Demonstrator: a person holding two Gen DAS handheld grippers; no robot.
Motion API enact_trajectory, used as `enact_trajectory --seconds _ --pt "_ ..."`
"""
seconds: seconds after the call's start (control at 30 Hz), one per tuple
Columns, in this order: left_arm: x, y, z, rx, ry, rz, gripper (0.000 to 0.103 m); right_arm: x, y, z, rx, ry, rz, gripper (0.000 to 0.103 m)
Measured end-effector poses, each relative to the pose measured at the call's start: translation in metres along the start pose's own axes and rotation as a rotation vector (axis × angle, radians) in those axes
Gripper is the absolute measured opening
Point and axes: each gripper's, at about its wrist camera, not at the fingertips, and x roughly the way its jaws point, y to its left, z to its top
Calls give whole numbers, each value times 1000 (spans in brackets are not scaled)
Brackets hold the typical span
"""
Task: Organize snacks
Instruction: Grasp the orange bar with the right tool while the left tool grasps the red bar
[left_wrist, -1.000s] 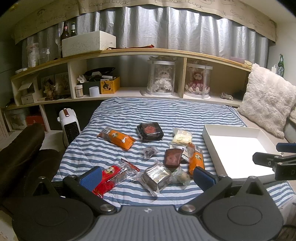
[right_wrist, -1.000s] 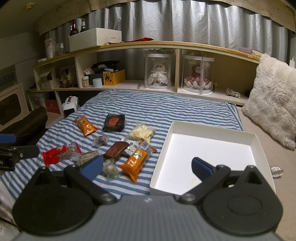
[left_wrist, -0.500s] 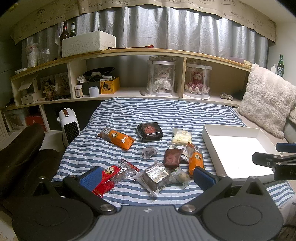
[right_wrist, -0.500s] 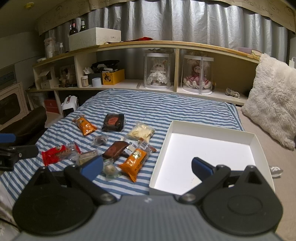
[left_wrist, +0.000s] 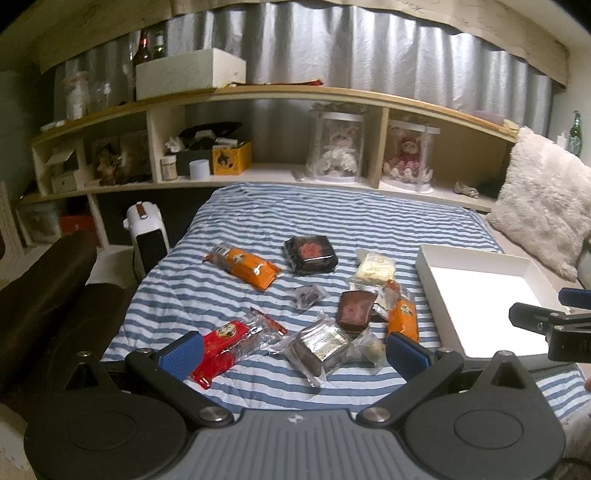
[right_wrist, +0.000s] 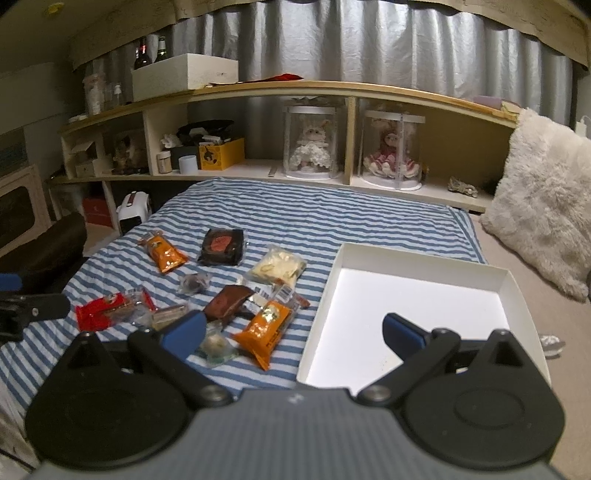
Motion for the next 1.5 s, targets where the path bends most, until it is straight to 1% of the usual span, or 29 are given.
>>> enact_trajectory --seconds 0.13,0.3,0.43,0.57,0.67,0.77,0.93,1.03,1.1,1.17,1.27,1.33,1.4,1.5 --pt "7 5 4 -16 15 13 103 15 6 7 -8 18 23 102" --pt "19 10 12 -28 27 51 103 39 13 13 -19 54 34 102" --pt "31 16 18 -36 45 66 103 60 13 18 -2 80 42 102" --pt "47 24 28 -36 70 94 103 79 10 26 31 91 48 102" --pt "63 35 36 -58 95 108 103 94 7 35 56 95 54 102" --pt "78 42 41 -57 117 137 103 110 3 42 87 113 64 102" --pt "102 52 49 -51 157 160 103 142 -4 49 152 169 78 102" --pt "119 54 53 -38 177 168 103 159 -12 50 222 227 113 102" --pt "131 56 55 -29 193 150 103 167 -17 49 287 254 154 93" --pt "142 57 56 -22 210 131 103 175 -20 46 330 287 180 74" --pt "153 59 55 -2 229 119 103 185 -20 39 374 344 182 62" --pt "159 61 53 40 237 90 103 191 -19 35 398 376 173 58" --pt "163 62 52 97 237 70 103 198 -17 31 406 402 147 56" --pt "170 61 48 180 258 76 103 207 -12 27 391 423 120 53"
